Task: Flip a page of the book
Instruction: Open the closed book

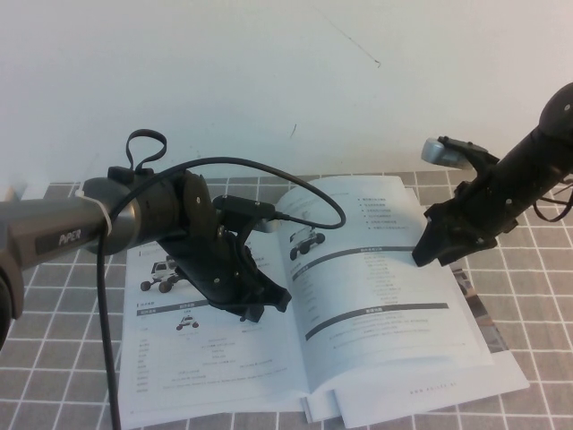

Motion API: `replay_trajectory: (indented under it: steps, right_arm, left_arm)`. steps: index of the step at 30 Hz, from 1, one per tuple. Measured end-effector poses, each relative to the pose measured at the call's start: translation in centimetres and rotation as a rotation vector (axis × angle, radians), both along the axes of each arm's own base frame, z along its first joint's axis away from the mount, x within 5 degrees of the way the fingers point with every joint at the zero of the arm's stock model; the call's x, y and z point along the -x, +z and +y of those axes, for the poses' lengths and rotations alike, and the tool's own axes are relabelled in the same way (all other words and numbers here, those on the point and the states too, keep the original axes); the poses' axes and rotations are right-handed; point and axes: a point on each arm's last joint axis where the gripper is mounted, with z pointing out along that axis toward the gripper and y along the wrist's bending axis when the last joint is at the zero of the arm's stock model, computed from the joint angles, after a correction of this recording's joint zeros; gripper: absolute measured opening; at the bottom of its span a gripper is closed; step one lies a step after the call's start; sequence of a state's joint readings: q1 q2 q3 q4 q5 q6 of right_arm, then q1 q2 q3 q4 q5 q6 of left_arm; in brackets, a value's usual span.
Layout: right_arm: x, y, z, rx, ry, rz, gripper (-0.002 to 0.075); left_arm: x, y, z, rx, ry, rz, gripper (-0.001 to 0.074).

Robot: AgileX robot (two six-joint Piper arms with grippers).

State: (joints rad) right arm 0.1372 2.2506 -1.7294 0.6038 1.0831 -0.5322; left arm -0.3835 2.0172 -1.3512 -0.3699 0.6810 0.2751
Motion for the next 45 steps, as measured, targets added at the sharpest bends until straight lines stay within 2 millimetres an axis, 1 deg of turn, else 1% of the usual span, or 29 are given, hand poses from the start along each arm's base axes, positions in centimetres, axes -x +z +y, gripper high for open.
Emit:
replay_trajectory:
  steps: [7, 13, 16, 24, 26, 29, 36, 40, 45]
  right_arm:
    - [0.3, 1.0, 1.3, -0.180, 0.038, 0.010, 0.0334]
    - [-0.2, 2.6, 1.6, -0.224, 0.071, -0.028, 0.0334]
    - [-0.7, 3.7, 1.7, -0.232, 0.084, -0.063, 0.0334]
    - [-2.3, 8.0, 2.0, -0.256, 0.089, -0.197, 0.0334]
    - [-2.4, 8.6, 2.1, -0.261, 0.086, -0.215, 0.0334]
    - [-2.5, 8.9, 2.0, -0.258, 0.089, -0.227, 0.0334]
    - [-2.5, 8.6, 1.7, -0.203, 0.077, -0.205, 0.0329]
    - [-2.5, 8.9, 2.1, -0.251, 0.062, -0.197, 0.0325]
    - [-2.3, 9.4, 3.0, -0.330, 0.080, -0.213, 0.0324]
  left_arm:
    - [0.0, 0.0, 0.0, 0.003, 0.001, 0.001, -0.0004]
    - [0.0, 0.0, 0.0, 0.003, 0.001, 0.001, -0.0004]
    - [0.0, 0.0, 0.0, 0.003, 0.001, 0.001, -0.0004]
    - [0.0, 0.0, 0.0, 0.003, 0.001, 0.001, -0.0004]
    - [0.0, 0.0, 0.0, 0.003, 0.001, 0.001, -0.0004]
    - [0.0, 0.0, 0.0, 0.003, 0.001, 0.001, -0.0004]
    - [0.0, 0.0, 0.0, 0.004, 0.002, 0.001, -0.0004]
    - [0.0, 0.0, 0.0, 0.004, 0.002, 0.001, -0.0004]
    - [0.0, 0.0, 0.0, 0.004, 0.002, 0.001, -0.0004]
